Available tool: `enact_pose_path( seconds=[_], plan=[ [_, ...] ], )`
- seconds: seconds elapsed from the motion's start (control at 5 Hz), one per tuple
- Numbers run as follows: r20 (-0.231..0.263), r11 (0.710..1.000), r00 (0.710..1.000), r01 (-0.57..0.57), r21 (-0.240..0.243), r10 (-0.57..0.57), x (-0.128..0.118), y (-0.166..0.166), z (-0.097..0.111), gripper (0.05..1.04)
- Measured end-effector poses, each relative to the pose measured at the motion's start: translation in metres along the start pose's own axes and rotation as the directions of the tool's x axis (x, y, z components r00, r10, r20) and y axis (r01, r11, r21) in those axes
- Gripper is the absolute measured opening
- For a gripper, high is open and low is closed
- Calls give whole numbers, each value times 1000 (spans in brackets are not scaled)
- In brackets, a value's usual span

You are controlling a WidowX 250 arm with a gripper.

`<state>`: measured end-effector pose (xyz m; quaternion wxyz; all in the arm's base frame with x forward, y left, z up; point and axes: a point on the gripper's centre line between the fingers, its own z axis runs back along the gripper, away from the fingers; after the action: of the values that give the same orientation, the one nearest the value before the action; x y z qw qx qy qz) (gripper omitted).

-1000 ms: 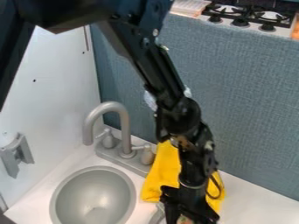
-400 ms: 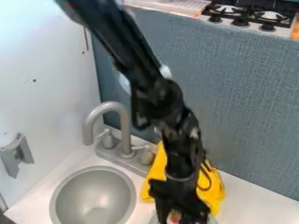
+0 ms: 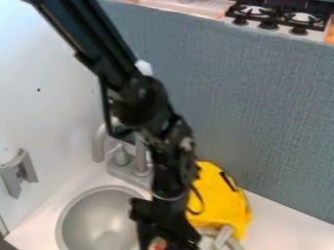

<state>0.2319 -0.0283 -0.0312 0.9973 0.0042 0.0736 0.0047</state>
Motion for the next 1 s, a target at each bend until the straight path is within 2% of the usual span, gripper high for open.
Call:
enact_pose_path(
  seconds=[0.2,0.4,0.8,1.0],
  plan=[
    [-40,999,999,-36,13,37,-3,25,-11,581],
    [-89,999,995,-41,-17,39,-5,44,-39,581],
    [-44,1000,999,6,-16,-7,25,46,-69,581],
    [-10,1000,1000,16,-18,-16,36,42,-68,581]
  ],
)
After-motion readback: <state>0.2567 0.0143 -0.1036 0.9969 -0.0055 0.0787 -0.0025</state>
